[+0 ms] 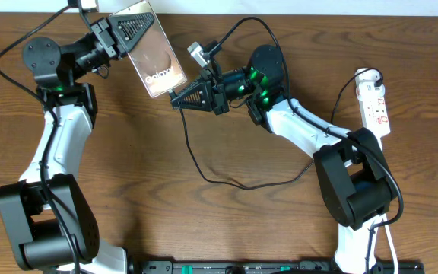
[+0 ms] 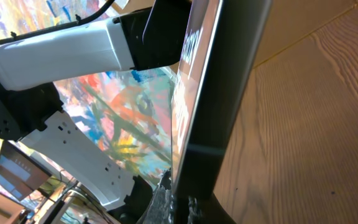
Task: Plug charger to phone and switch on socket
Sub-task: 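Push the plug into the phone's port with the right gripper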
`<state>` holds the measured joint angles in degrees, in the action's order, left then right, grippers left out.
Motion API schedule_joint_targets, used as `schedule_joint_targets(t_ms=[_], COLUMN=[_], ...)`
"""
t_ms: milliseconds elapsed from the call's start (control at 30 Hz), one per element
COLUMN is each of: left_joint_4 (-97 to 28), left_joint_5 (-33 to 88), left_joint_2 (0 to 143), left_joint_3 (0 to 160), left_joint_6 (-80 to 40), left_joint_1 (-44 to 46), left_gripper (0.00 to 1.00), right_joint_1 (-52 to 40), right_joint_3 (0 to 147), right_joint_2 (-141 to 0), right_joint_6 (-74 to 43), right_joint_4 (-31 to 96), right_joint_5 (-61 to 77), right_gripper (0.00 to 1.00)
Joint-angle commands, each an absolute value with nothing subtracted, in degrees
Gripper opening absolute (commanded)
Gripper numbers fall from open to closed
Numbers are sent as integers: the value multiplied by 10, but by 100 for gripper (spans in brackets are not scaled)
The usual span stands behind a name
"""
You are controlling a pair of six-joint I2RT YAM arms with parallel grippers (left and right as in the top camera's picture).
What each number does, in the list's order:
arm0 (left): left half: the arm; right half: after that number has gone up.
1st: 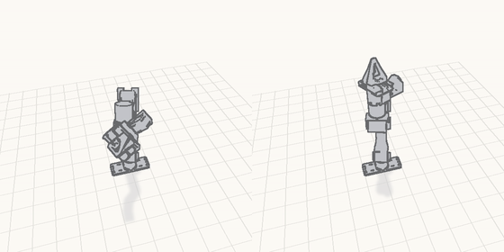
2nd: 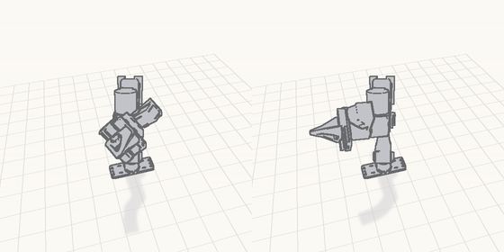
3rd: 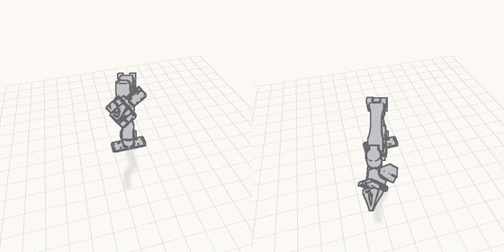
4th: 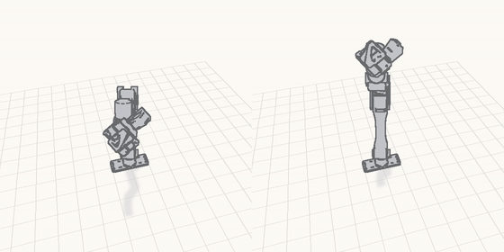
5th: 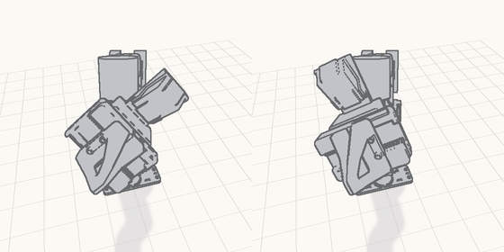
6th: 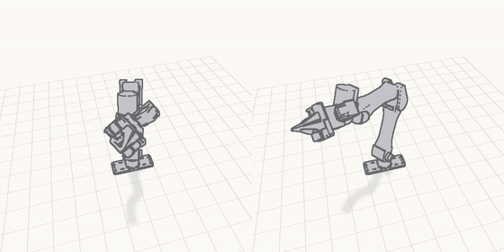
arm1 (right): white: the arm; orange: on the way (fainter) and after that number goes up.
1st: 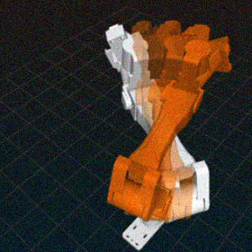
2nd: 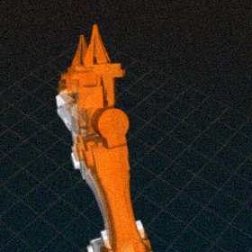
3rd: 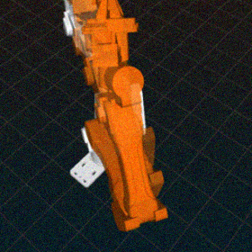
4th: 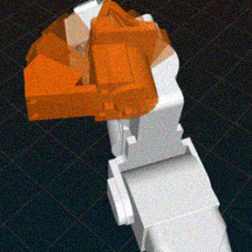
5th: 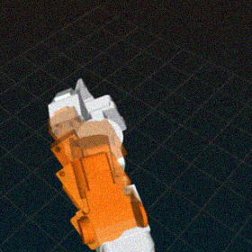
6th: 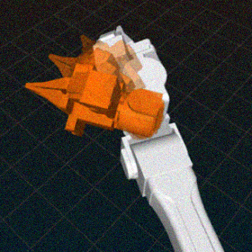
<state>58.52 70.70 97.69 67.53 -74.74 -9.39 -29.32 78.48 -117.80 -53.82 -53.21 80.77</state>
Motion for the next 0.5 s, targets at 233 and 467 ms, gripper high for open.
schedule_joint_targets(t_ms=[233, 467], left_joint_4=[590, 590], left_joint_5=[725, 729], left_joint_2=[962, 962], left_joint_3=[687, 685], left_joint_6=[-742, -736], left_joint_1=[-90, -79], left_gripper=[7, 7], right_joint_1=[-296, -296], right_joint_3=[788, 788], right_joint_2=[-1180, -1180], right_joint_6=[-542, -550], right_joint_4=[-534, -534], right_joint_5=[798, 776], right_gripper=[1, 1])
